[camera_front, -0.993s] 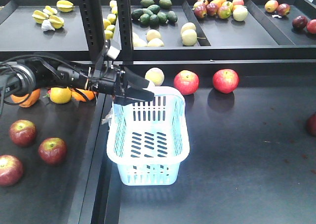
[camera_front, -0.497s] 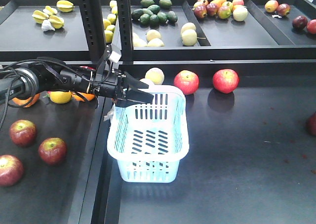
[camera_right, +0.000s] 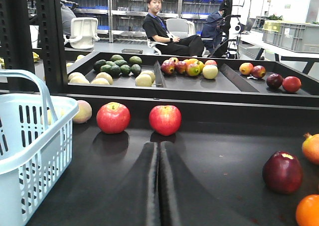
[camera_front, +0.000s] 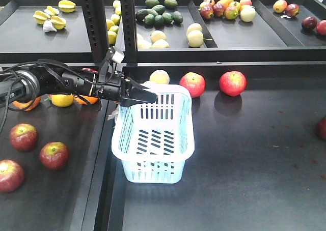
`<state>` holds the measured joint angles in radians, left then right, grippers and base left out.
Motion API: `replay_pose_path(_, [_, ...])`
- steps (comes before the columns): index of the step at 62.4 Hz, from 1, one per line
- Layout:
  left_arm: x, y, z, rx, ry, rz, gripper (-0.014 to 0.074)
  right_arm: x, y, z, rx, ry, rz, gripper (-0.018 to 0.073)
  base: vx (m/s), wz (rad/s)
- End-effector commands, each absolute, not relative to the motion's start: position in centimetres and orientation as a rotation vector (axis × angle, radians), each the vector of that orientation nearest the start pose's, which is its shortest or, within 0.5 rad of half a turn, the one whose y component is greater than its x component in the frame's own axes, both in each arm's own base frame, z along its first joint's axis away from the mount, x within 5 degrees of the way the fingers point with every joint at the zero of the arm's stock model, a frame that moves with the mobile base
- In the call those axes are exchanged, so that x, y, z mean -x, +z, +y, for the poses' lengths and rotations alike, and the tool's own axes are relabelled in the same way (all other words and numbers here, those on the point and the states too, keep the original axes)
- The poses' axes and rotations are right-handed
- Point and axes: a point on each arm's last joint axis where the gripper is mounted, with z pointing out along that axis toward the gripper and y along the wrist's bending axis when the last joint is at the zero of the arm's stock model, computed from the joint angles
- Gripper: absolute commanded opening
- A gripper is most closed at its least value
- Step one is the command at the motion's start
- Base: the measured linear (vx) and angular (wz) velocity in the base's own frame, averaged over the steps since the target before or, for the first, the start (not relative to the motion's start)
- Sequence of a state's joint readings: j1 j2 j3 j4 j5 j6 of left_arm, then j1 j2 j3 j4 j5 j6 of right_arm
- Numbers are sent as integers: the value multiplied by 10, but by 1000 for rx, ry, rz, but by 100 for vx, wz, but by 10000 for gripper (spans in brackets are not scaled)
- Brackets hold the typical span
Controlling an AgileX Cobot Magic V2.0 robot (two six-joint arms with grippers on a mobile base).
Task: Pick three apples into basket with both arms
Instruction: 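Close the left gripper on the basket handle, then lift the basket by its handle with the left gripper toward the robot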
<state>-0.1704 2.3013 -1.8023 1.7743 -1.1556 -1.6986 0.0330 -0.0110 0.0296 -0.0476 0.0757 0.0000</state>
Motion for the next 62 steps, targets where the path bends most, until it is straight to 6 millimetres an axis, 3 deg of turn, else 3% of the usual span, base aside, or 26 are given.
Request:
replay_pose_path(1, [-450, 237, -164, -1059, -1254, 1830, -8, -56, 201, 2, 62, -16, 1502, -3, 0, 0])
replay_pose_path(8, [-440, 248, -165, -1062, -1373, 1846, -8, -56, 201, 2, 62, -16, 1502, -3, 0, 0])
replay_pose_path(18, [-427, 278, -166, -1003, -1466, 1889, -8, -56, 201, 2, 62, -16, 1502, -3, 0, 0])
replay_pose_path(41, [-388, 342, -168, -992, -1460, 1889, -8, -56, 201, 2, 62, -16, 1502, -3, 0, 0])
replay_pose_path(51, [-355, 343, -168, -989, -1500, 1931, -8, -56, 201, 2, 62, -16, 1502, -3, 0, 0])
replay_pose_path(62, [-303, 338, -156, -947, -1546, 2004, -8, -56, 201, 2, 62, -16, 1502, -3, 0, 0])
